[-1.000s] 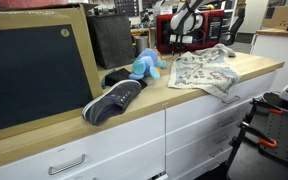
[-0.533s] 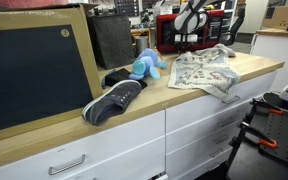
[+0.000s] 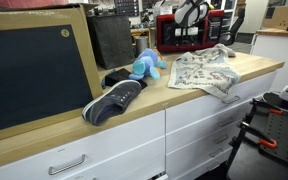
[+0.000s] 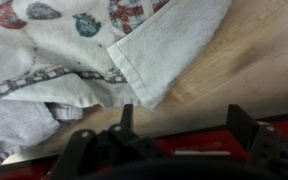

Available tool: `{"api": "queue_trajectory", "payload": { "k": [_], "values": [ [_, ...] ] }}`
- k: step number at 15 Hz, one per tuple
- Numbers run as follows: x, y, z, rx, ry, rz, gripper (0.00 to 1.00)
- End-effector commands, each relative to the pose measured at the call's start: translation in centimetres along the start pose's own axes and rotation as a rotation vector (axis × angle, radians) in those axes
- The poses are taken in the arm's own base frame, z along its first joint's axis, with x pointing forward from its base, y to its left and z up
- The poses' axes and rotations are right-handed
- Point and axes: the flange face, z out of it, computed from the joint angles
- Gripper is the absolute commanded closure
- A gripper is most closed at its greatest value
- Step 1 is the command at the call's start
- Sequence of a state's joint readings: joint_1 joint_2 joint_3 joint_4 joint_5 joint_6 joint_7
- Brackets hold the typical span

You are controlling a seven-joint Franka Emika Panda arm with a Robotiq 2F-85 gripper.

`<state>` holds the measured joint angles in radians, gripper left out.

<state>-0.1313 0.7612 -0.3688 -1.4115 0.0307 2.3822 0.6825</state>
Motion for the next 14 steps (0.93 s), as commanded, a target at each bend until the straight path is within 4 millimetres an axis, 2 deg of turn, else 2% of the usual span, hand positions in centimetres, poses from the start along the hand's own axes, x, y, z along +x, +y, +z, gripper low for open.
{"api": "queue_trajectory", "payload": {
  "k": [1,6,10,11,12,14],
  "values": [
    [-1.3,-1.1,-1.2,-0.070,-0.002,0.014,0.00],
    [-3.7,-2.6,1.7,-0.133,-0.002,0.039,0.00],
    [-4.3,-2.8,4.5,-0.154,-0.002,0.067,0.00],
    [-4.4,-2.6,5.1,-0.160,-0.001,0.067,0.25],
    [-4.3,-2.7,5.2,-0.157,0.003,0.065,0.27],
    [-4.2,-2.8,4.9,-0.157,0.001,0.064,0.43]
  ]
}}
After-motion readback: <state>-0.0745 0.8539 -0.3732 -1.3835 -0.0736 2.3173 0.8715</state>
